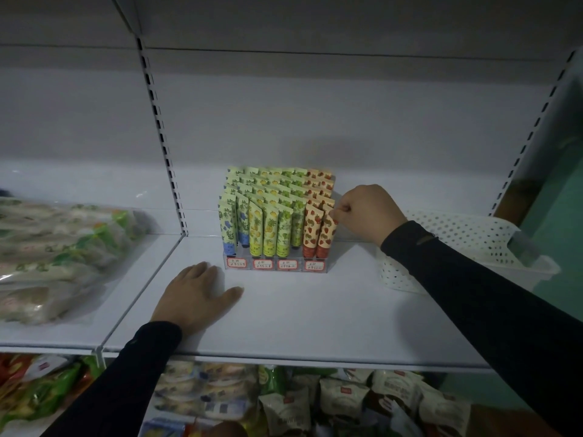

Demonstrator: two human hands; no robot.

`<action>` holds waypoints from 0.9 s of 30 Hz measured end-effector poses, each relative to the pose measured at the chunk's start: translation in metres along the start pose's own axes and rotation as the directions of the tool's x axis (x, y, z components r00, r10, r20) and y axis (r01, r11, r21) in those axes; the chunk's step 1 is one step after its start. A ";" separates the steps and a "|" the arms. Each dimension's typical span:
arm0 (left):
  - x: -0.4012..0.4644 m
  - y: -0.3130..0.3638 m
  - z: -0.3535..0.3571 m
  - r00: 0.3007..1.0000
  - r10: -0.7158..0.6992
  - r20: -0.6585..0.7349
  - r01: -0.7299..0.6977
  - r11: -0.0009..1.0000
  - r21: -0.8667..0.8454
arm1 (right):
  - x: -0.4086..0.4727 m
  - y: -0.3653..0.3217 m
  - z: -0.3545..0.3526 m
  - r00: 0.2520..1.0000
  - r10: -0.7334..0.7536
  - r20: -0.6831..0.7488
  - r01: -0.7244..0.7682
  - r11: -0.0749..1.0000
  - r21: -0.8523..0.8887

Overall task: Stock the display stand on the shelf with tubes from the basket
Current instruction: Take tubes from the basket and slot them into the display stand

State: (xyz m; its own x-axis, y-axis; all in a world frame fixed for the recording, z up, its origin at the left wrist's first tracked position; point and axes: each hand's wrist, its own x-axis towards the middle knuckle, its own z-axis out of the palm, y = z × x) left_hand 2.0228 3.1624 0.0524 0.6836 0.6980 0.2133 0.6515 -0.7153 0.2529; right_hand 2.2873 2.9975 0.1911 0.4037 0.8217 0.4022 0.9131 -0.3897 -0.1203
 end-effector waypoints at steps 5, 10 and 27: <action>0.003 -0.006 0.005 0.999 0.023 -0.025 -0.023 1.000 -0.004 | -0.001 -0.002 0.001 1.000 -0.010 -0.014 0.010 1.000 -0.014; 0.003 -0.005 0.006 0.999 0.023 -0.028 -0.023 1.000 -0.002 | -0.001 -0.005 0.003 0.999 -0.021 -0.025 0.021 1.000 -0.001; 0.000 -0.001 0.000 1.000 -0.002 0.019 0.002 1.000 -0.017 | -0.001 -0.005 0.004 1.000 -0.030 -0.008 0.030 0.999 0.038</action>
State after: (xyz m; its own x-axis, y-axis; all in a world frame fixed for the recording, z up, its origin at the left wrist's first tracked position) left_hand 2.0219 3.1634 0.0522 0.6887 0.6984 0.1947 0.6473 -0.7133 0.2689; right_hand 2.2829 3.0002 0.1881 0.3759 0.8295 0.4132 0.9263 -0.3485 -0.1430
